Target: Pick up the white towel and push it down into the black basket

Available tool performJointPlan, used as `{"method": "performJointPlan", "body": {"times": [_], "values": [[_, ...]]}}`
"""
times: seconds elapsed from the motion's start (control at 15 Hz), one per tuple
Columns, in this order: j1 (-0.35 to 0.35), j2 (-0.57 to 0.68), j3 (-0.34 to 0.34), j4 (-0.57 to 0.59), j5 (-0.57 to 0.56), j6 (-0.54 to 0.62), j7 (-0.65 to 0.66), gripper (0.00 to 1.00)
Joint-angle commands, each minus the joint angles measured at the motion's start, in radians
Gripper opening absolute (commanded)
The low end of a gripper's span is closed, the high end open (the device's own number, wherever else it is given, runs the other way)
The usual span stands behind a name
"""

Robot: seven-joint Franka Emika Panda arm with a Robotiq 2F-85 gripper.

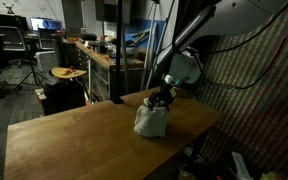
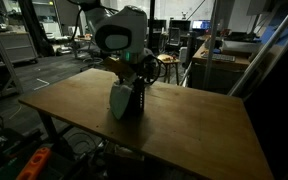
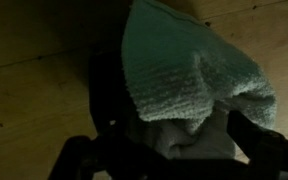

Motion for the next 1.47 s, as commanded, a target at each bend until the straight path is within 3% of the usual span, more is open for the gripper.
{"method": "performJointPlan", "body": {"times": [0.0,0.67,0.73,1.13,1.4], "values": [[0.025,-0.072,-0.021,-0.036,0.037,0.005,0.009,1.0],[0.046,-0.164,-0.086,-0.133,0.11,0.024,0.016,1.0],[0.017,-0.171,-0.052,-0.147,0.126,0.034,0.017,1.0],[0.023,-0.2,-0.016,-0.217,0.31,0.05,-0.018,1.0],[0.019,-0.185,0.011,-0.231,0.48,0.06,-0.115,1.0]]}}
